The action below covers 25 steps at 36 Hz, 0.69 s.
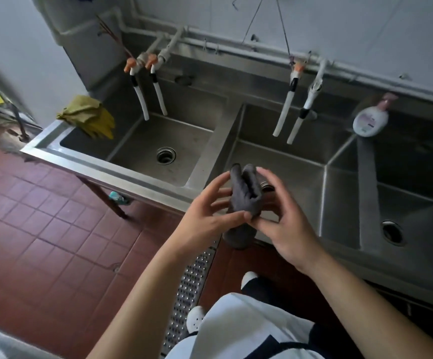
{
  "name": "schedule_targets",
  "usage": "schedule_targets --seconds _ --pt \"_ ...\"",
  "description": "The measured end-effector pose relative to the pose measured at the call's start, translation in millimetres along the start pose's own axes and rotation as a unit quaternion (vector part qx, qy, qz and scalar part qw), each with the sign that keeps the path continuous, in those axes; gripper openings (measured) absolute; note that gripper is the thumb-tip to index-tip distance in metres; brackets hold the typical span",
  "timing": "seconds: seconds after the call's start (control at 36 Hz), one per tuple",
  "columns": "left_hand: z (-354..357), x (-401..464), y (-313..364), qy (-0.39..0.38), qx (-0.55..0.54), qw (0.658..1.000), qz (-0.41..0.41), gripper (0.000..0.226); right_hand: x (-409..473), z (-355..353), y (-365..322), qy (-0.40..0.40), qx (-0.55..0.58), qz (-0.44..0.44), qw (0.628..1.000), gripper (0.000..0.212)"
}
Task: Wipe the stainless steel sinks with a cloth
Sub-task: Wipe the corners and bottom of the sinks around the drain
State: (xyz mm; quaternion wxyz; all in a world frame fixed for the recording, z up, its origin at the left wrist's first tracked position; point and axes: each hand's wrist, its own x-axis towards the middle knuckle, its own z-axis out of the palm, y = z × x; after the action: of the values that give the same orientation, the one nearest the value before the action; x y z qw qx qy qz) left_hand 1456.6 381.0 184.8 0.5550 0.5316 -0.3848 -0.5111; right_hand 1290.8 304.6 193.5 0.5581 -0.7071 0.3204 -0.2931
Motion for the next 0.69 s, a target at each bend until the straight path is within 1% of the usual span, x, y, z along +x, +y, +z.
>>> schedule_targets --seconds 0.06,0.08,0.19,0.28,0.36,0.39,0.44,0.5,0.58,0.64,0.67,0.69 --pt "-7 1 1 -0.017 0.007 1.000 0.007 0.091 4 3 -2 -0.021 -0.003 -0.008 1.000 0.091" --pt "-11 2 2 -0.028 0.013 0.999 0.017 0.091 8 3 -3 -0.032 -0.007 -0.008 0.999 0.091" --pt "-25 7 12 -0.035 0.031 0.998 0.034 0.083 29 3 -2 -0.063 -0.019 0.012 0.998 0.076" --pt "-37 13 19 -0.023 0.059 0.998 0.020 0.082 50 8 3 -0.073 0.006 0.022 0.997 0.062" --pt "-57 17 30 -0.047 0.123 0.991 0.002 0.093 72 18 7 -0.098 0.042 0.030 0.994 0.051" --pt "-66 19 34 -0.057 0.152 0.987 -0.003 0.093 80 21 7 -0.110 0.053 0.032 0.992 0.049" --pt "-83 24 43 -0.059 0.234 0.970 -0.008 0.082 97 31 6 -0.134 0.075 0.038 0.987 0.047" --pt "-98 33 48 -0.033 0.292 0.956 -0.010 0.068 117 40 6 -0.157 0.083 0.044 0.983 0.047" --pt "-123 48 48 0.044 0.331 0.943 -0.013 0.046 150 51 12 -0.190 0.094 0.054 0.976 0.044" --pt "-142 56 44 0.111 0.388 0.915 -0.004 0.027 173 53 19 -0.180 0.095 0.068 0.977 0.038" --pt "-150 59 41 0.144 0.421 0.896 0.007 0.019 184 52 23 -0.164 0.086 0.068 0.980 0.035" --pt "-158 62 38 0.175 0.460 0.870 0.018 0.016 194 50 28 -0.145 0.067 0.061 0.985 0.032"
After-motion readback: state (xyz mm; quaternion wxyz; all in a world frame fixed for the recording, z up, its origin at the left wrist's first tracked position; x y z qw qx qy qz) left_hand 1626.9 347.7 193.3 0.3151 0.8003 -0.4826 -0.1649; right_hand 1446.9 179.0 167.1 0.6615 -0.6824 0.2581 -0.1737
